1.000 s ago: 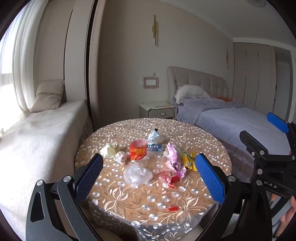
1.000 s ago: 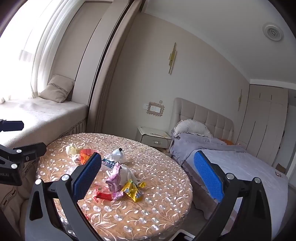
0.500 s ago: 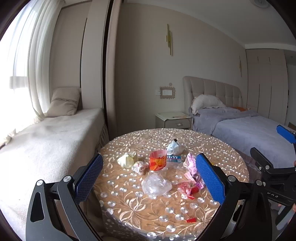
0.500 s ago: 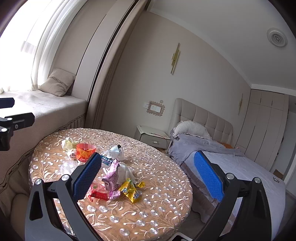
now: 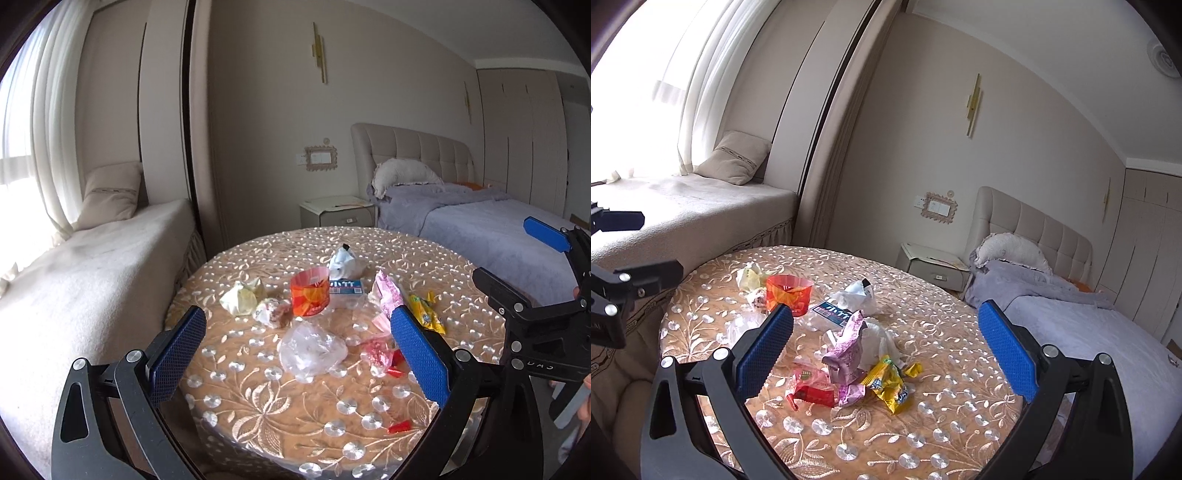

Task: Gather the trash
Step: 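Move both tools toward the trash on the round table, then grasp the clear plastic bag with left tool while right tool grasps pink wrapper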

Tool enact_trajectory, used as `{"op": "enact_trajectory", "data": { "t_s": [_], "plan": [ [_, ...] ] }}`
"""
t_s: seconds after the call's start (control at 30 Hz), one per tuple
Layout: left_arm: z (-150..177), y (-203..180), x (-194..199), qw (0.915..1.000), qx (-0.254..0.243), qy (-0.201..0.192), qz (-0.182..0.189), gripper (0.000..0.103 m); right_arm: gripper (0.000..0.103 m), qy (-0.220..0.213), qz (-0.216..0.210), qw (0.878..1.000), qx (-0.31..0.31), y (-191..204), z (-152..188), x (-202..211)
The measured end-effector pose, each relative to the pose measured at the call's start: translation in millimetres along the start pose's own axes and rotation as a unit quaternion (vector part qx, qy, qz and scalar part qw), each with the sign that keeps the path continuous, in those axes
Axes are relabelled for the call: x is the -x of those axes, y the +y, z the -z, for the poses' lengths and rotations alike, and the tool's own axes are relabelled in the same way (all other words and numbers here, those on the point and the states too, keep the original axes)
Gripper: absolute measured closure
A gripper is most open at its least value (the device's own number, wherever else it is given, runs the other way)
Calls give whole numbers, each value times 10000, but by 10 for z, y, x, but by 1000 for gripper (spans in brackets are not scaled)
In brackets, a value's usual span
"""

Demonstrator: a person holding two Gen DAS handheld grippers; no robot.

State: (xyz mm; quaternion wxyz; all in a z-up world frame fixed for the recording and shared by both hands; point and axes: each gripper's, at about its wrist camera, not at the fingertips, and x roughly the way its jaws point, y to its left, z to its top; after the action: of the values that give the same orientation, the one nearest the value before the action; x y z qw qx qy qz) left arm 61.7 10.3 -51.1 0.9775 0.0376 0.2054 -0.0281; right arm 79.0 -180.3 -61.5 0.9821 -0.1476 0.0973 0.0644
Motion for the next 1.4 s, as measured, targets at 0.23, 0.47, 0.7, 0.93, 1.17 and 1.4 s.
{"op": "enact_trajectory", "data": {
  "t_s": [0.23,0.47,0.7,0.93,1.17,1.4],
  "plan": [
    [103,77,-498,9983,176,530,-166,5,4,251,-213,9994,98,78,75,-318],
    [155,14,-926,9973,52,707,-188,5,4,633,-633,9958,-183,74,154,-669],
    [259,82,-1391,9944,229,1028,-88,5,4,973,-384,9945,-52,130,248,-1063],
    [367,91,-1793,9899,249,1393,46,5,4,1303,-540,9900,-95,197,354,-1376],
    [470,85,-2054,9848,193,1717,164,5,4,1483,-530,9875,-71,228,416,-1548],
    [584,31,-2223,9771,182,2025,632,43,4,1606,-621,9850,-88,239,469,-1637]
  ]
}}
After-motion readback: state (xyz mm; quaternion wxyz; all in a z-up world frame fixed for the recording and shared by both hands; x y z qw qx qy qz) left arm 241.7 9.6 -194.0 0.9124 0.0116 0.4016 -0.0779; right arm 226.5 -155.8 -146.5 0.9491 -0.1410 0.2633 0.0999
